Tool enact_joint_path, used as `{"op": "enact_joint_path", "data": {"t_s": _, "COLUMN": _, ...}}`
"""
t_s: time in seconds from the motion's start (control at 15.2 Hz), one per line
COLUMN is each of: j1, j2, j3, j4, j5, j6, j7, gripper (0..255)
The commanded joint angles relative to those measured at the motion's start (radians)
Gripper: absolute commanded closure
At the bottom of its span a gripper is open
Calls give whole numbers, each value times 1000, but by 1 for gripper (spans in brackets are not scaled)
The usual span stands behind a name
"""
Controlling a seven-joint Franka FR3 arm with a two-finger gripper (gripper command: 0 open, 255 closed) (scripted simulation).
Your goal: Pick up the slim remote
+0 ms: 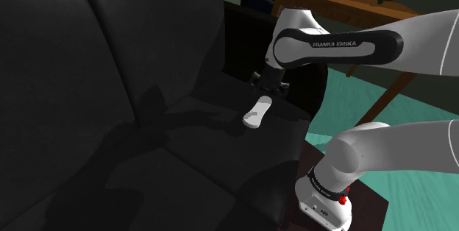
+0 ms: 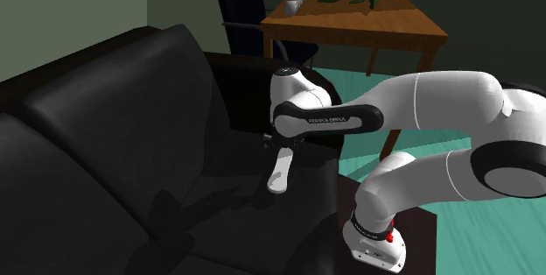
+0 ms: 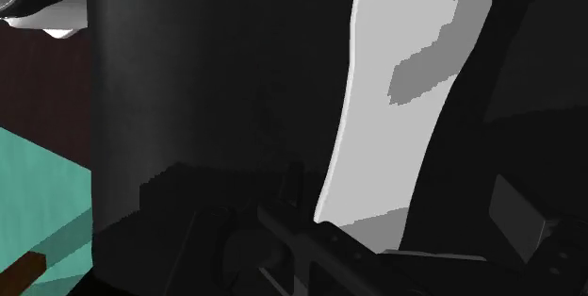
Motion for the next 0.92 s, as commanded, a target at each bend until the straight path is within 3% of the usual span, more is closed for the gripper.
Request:
{"op": "enact_joint_path", "data": {"t_s": 0.0, "j1": -14, "j2": 13, "j3": 22, "j4": -23, "j5": 15, "j6": 32, "j7": 61, "gripper": 0}}
{"op": "enact_joint_path", "data": {"t_s": 0.53, "j1": -11, "j2": 59, "j3": 43, "j4": -85, "j5": 30, "j6": 140, "j7": 59, "gripper": 0}}
{"op": "enact_joint_path", "data": {"t_s": 0.59, "j1": -11, "j2": 60, "j3": 44, "j4": -84, "j5": 31, "j6": 140, "j7": 59, "gripper": 255}}
{"op": "enact_joint_path", "data": {"t_s": 0.86, "j1": -12, "j2": 62, "j3": 45, "j4": -83, "j5": 30, "j6": 141, "j7": 60, "gripper": 255}}
